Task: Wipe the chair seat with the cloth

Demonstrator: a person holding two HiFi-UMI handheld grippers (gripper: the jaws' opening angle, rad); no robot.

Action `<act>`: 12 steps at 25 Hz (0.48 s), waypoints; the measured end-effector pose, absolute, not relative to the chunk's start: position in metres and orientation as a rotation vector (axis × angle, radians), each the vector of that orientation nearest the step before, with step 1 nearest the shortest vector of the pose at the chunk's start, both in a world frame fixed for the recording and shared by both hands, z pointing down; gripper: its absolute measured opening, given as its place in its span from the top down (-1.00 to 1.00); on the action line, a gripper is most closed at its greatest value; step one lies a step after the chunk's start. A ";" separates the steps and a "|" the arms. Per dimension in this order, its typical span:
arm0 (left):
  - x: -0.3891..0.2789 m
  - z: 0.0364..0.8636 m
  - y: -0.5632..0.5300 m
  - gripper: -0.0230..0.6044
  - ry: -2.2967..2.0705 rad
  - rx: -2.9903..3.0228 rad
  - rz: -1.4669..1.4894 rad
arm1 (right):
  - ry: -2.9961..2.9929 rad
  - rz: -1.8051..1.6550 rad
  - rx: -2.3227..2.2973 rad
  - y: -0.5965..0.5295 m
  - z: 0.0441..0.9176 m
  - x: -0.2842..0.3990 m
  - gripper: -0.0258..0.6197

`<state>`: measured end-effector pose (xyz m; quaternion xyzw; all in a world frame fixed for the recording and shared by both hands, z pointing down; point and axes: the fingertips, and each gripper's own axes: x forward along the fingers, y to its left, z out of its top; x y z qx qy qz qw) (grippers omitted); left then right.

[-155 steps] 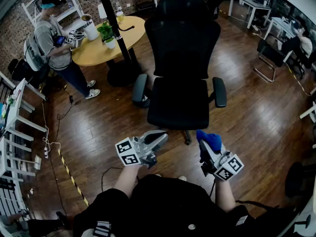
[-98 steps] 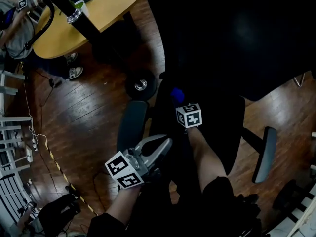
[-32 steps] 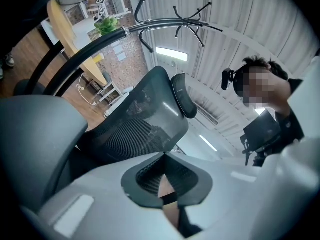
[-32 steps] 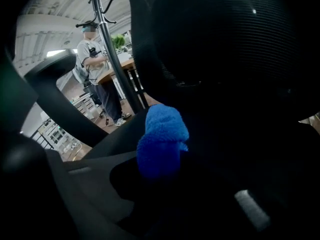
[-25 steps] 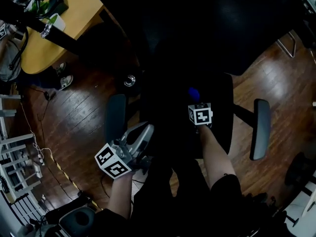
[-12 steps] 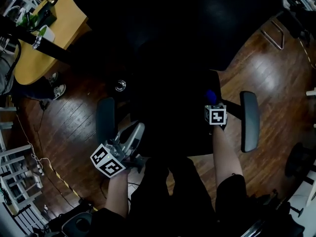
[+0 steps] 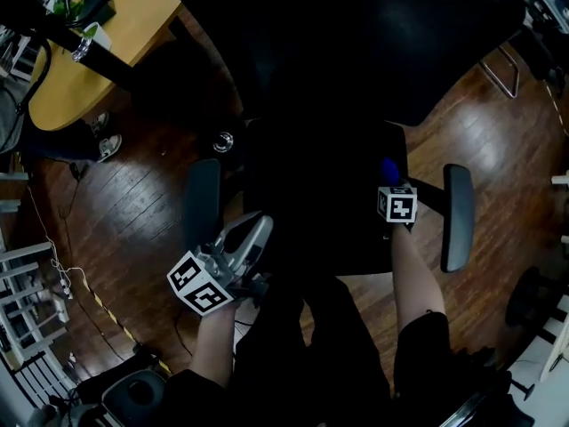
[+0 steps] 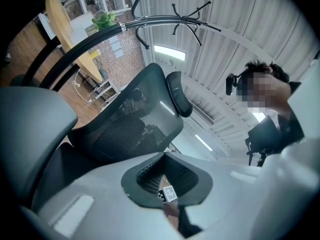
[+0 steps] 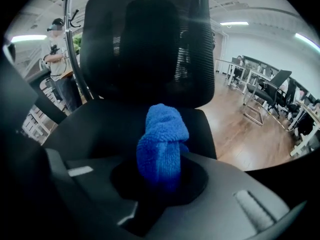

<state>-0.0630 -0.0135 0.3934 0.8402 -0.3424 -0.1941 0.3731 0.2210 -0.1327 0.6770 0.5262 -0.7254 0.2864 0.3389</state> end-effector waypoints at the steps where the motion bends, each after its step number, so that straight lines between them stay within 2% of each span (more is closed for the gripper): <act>1: -0.066 0.392 -0.012 0.94 -0.885 2.149 -0.509 | -1.911 0.738 1.356 -0.134 0.673 0.208 0.81; 7: -0.079 0.387 -0.015 0.94 -0.929 2.130 -0.569 | -2.104 0.711 1.135 -0.144 0.671 0.082 0.80; 12: -0.099 0.382 0.000 0.94 -0.972 2.123 -0.602 | -2.183 0.749 0.960 -0.110 0.674 -0.025 0.80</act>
